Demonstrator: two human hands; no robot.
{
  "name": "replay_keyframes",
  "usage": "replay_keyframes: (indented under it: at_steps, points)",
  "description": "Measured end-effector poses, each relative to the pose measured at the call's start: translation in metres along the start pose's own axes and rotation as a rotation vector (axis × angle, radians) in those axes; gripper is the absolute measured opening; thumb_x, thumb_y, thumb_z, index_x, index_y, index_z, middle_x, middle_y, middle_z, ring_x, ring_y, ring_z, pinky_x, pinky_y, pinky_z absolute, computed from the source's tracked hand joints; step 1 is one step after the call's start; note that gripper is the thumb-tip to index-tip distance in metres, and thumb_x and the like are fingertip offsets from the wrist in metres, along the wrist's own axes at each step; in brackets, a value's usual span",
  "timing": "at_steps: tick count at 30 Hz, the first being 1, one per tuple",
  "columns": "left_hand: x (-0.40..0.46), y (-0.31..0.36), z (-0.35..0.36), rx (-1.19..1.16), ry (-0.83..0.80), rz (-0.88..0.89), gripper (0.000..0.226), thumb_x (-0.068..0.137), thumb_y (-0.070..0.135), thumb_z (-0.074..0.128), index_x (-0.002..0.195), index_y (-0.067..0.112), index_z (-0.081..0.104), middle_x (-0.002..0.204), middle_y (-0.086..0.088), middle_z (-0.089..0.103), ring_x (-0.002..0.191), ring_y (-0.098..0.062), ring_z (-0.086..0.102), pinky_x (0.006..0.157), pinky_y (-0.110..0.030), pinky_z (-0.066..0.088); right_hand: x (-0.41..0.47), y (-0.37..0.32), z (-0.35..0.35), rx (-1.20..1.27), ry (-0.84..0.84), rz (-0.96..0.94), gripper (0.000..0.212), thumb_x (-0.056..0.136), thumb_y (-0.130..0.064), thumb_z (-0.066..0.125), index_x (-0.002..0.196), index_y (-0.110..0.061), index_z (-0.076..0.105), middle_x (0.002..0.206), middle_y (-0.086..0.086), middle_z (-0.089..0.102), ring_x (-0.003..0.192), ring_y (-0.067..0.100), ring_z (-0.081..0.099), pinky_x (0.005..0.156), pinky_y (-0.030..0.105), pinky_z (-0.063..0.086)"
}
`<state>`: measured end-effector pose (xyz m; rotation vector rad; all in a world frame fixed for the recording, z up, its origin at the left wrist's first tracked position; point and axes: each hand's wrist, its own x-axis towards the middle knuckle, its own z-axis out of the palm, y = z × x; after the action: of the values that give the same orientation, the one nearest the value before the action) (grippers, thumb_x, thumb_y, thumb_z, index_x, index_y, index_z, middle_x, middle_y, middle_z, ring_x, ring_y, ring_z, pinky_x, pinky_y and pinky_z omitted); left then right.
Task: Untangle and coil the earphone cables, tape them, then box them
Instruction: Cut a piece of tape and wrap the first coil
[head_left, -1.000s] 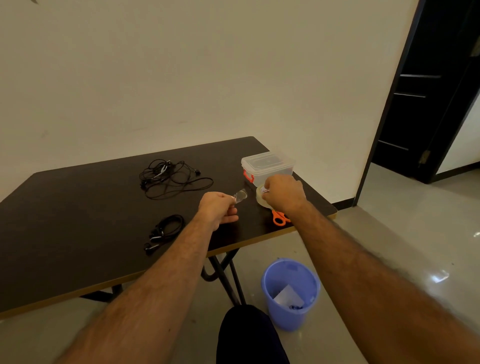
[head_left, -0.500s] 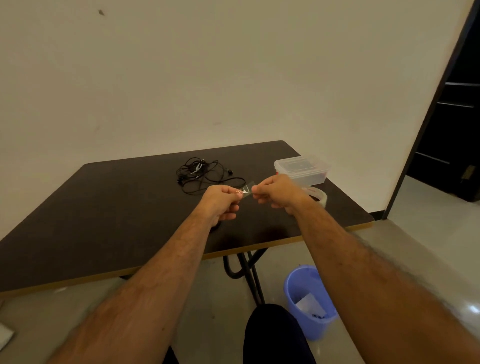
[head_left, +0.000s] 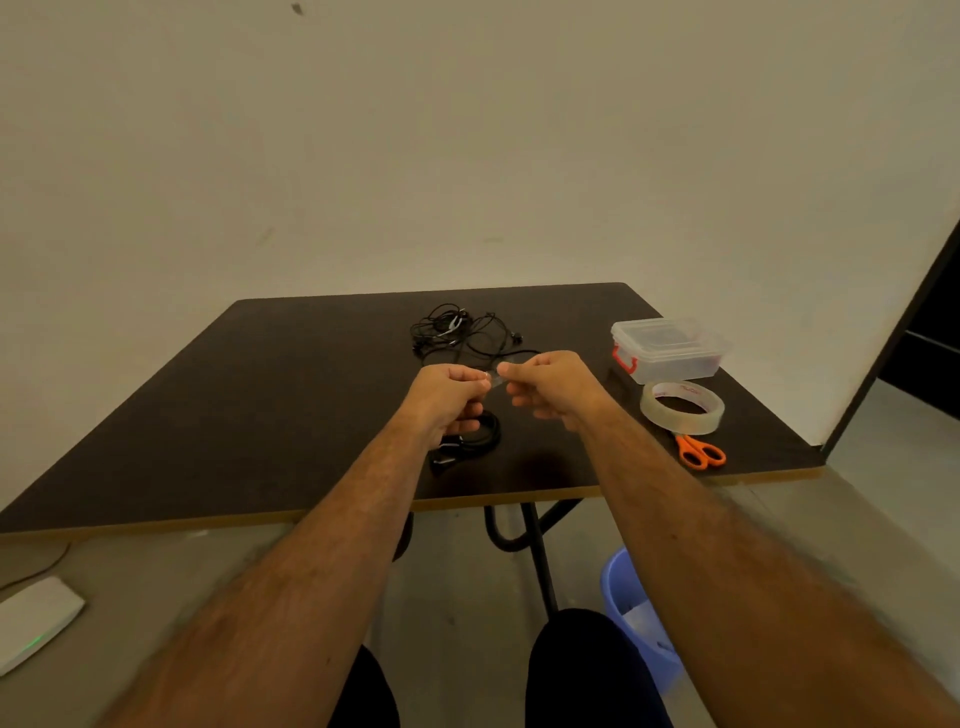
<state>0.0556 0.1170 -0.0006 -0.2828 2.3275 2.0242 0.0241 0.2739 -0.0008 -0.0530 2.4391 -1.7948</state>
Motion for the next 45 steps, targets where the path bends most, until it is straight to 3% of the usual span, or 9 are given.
replay_keyframes:
  at_steps: [7, 14, 18, 21, 26, 36, 45]
  points:
    - [0.003, -0.008, -0.012, 0.003, 0.044, -0.021, 0.009, 0.094, 0.016, 0.065, 0.102, 0.014, 0.069, 0.086, -0.002, 0.065, 0.069, -0.008, 0.06, 0.054, -0.022, 0.055, 0.005, 0.0, 0.027, 0.097, 0.119, -0.035, 0.013, 0.084, -0.018, 0.076, 0.085, -0.005, 0.073, 0.08, 0.005, 0.075, 0.07, 0.013, 0.071, 0.076, 0.033, 0.06]
    - [0.008, -0.019, -0.026, 0.05, 0.109, -0.022, 0.02, 0.096, 0.023, 0.062, 0.114, 0.017, 0.066, 0.085, 0.0, 0.065, 0.066, -0.008, 0.057, 0.056, -0.024, 0.053, 0.011, 0.0, 0.029, 0.069, 0.253, -0.068, 0.011, 0.081, -0.012, 0.074, 0.071, -0.011, 0.07, 0.07, 0.005, 0.074, 0.073, 0.017, 0.073, 0.073, 0.033, 0.062]
    - [0.012, -0.028, -0.036, 0.713, 0.054, 0.236, 0.018, 0.092, 0.035, 0.066, 0.107, 0.028, 0.072, 0.106, 0.007, 0.069, 0.094, -0.008, 0.06, 0.083, -0.031, 0.05, 0.011, 0.006, 0.016, 0.042, 0.255, -0.039, 0.009, 0.084, -0.015, 0.074, 0.076, -0.012, 0.07, 0.08, 0.007, 0.075, 0.071, 0.013, 0.071, 0.07, 0.028, 0.06]
    - [0.007, -0.028, -0.03, 1.168, -0.026, 0.428, 0.034, 0.09, 0.043, 0.066, 0.121, 0.03, 0.068, 0.12, 0.006, 0.06, 0.109, -0.013, 0.055, 0.089, -0.033, 0.048, 0.009, 0.01, 0.014, 0.015, 0.269, -0.037, 0.01, 0.084, -0.017, 0.073, 0.075, -0.014, 0.07, 0.078, 0.005, 0.075, 0.075, 0.016, 0.072, 0.071, 0.03, 0.06]
    - [0.005, -0.032, -0.032, 1.494, -0.169, 0.552, 0.045, 0.09, 0.053, 0.06, 0.13, 0.032, 0.062, 0.135, 0.003, 0.046, 0.121, -0.019, 0.04, 0.098, -0.037, 0.043, 0.006, 0.014, 0.013, -0.004, 0.244, -0.066, 0.015, 0.084, -0.017, 0.073, 0.071, -0.016, 0.067, 0.075, 0.004, 0.074, 0.073, 0.014, 0.071, 0.071, 0.03, 0.059]
    - [0.009, -0.037, -0.031, 1.426, -0.185, 0.596, 0.028, 0.093, 0.041, 0.061, 0.117, 0.028, 0.067, 0.13, 0.005, 0.052, 0.119, -0.015, 0.042, 0.097, -0.034, 0.043, 0.001, 0.015, 0.012, -0.042, 0.187, -0.141, 0.012, 0.087, -0.02, 0.072, 0.076, -0.016, 0.068, 0.079, 0.002, 0.073, 0.074, 0.013, 0.07, 0.065, 0.023, 0.054]
    - [0.009, -0.041, -0.026, 1.425, -0.211, 0.564, 0.032, 0.101, 0.037, 0.048, 0.125, 0.022, 0.06, 0.13, 0.001, 0.053, 0.12, -0.016, 0.045, 0.099, -0.036, 0.042, -0.001, 0.015, 0.013, -0.09, 0.167, -0.31, 0.014, 0.09, -0.025, 0.068, 0.079, -0.017, 0.068, 0.078, 0.002, 0.073, 0.078, 0.015, 0.071, 0.079, 0.034, 0.058]
